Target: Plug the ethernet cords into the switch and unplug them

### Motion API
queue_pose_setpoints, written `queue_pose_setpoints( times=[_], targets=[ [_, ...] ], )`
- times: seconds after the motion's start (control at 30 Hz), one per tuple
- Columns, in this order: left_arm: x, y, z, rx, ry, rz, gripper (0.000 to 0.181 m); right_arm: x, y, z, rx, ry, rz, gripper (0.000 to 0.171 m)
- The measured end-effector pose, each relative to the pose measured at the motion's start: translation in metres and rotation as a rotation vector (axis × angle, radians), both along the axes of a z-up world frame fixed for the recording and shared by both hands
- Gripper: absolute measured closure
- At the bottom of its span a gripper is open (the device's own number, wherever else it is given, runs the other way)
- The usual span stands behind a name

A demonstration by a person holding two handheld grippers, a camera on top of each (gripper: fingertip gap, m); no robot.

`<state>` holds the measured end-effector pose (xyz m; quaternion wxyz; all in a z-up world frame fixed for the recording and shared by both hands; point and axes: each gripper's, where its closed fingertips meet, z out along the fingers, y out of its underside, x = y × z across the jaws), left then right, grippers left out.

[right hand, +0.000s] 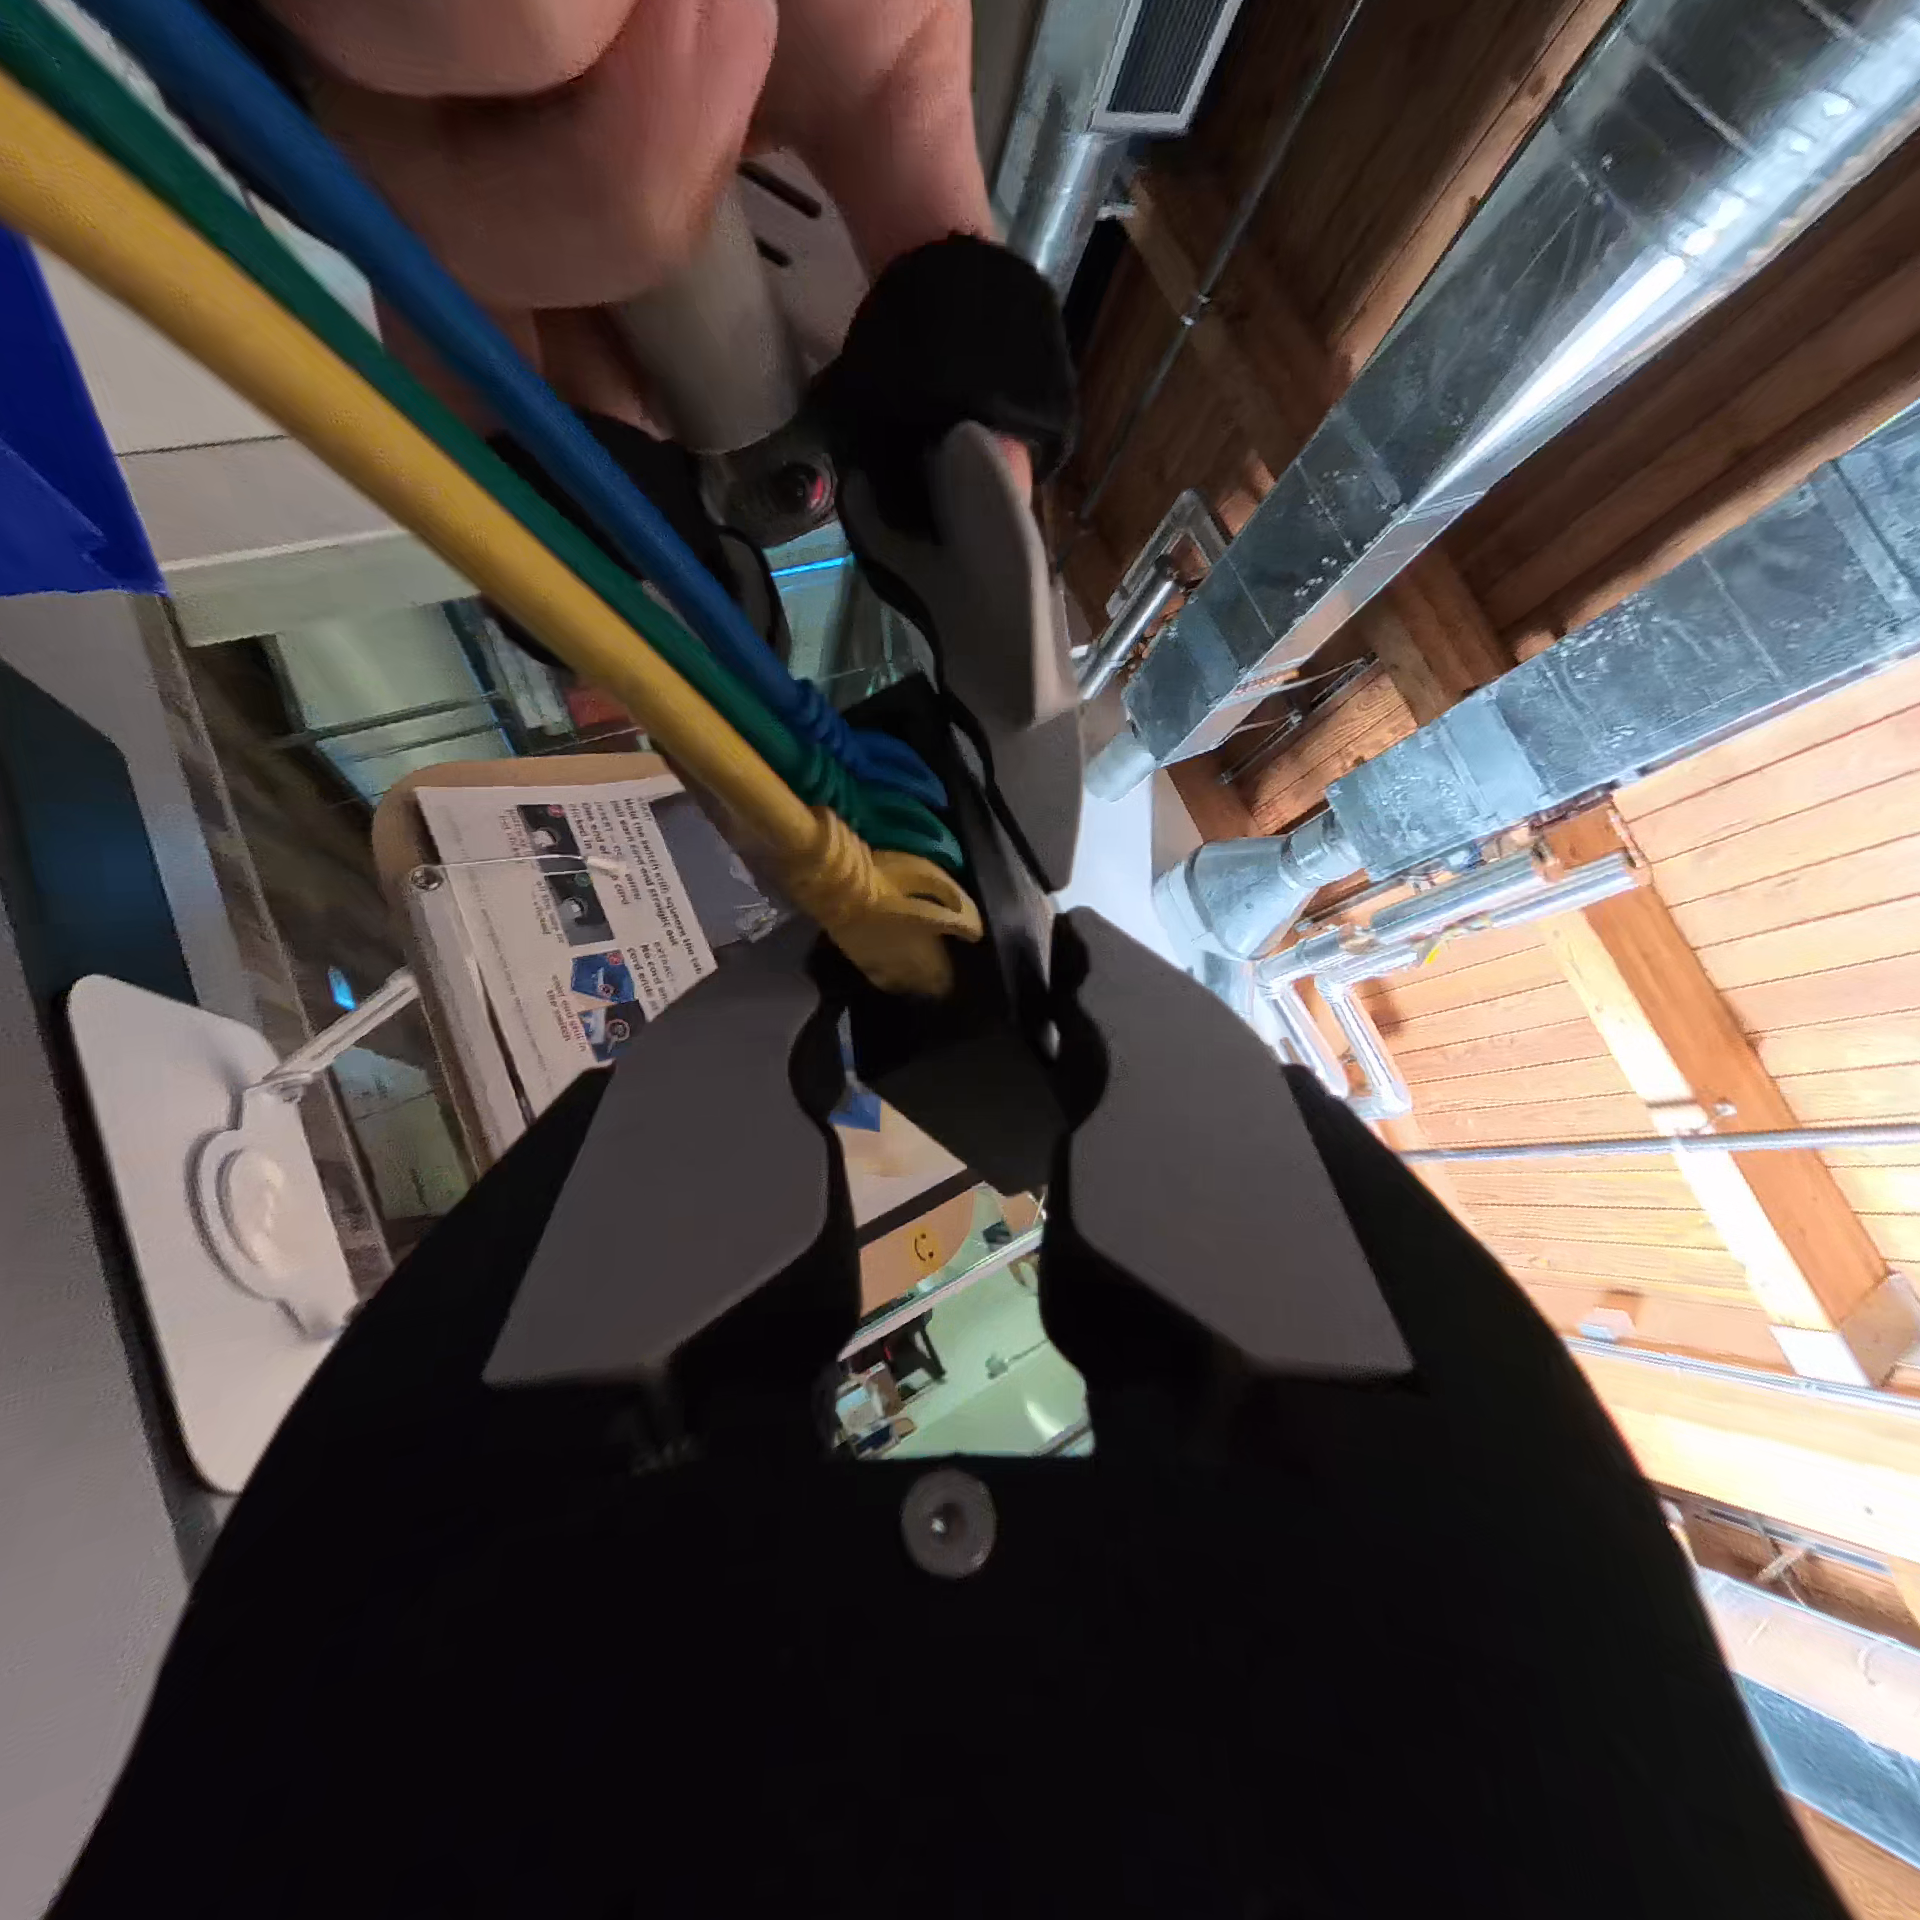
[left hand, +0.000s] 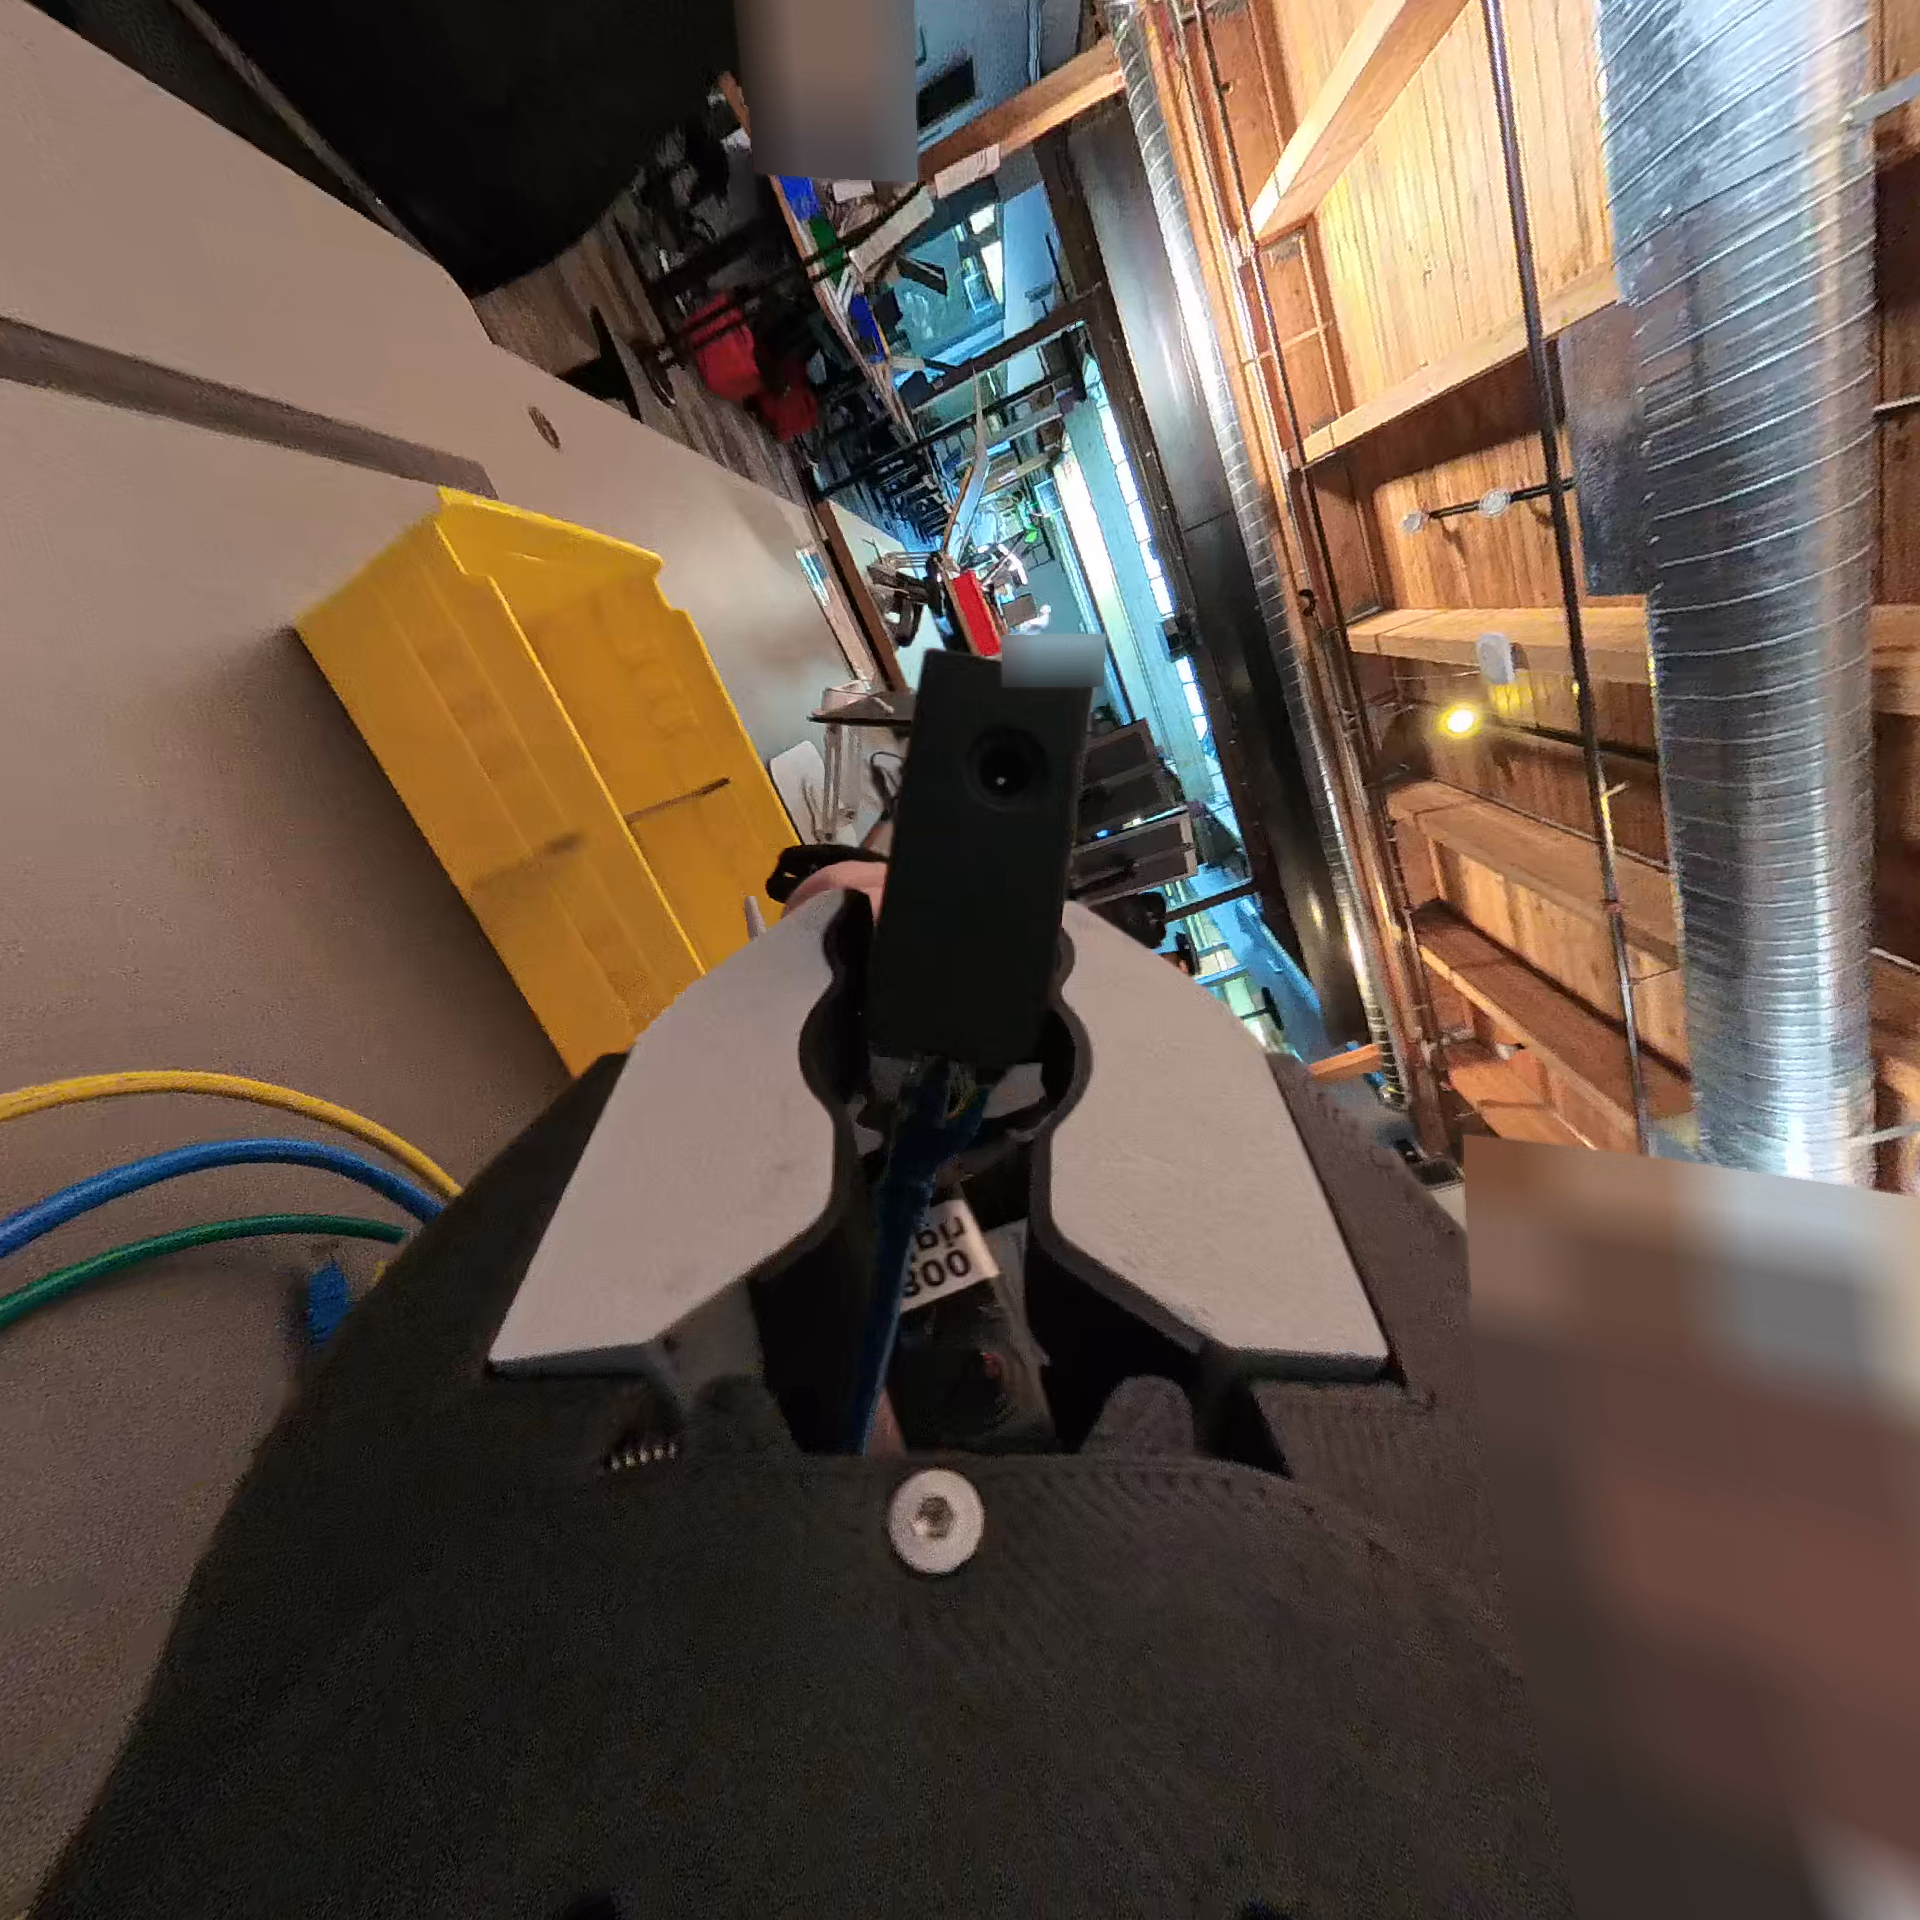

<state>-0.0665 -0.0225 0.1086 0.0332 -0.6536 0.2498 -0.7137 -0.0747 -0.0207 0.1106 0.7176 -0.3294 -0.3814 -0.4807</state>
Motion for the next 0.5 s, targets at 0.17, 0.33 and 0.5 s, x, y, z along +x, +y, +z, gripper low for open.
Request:
queue_pose_setpoints(
  times=[0.17, 0.33, 0.5],
  targets=[
    [-0.018, 0.0, 0.016, 0.301, -0.157, -0.086, 0.134, 0.013, -0.003, 0.002, -0.132, 0.123, 0.106, 0.135],
    [-0.043, 0.005, 0.009, 1.175, -0.156, -0.03, 0.113, 0.015, -0.012, -0.001, -0.425, 0.313, 0.381, 0.135],
    [-0.038, -0.02, 0.009, 1.751, -0.166, 0.022, 0.112, 0.002, -0.03, 0.003, -0.6, 0.443, 0.664, 0.134]
  ],
)
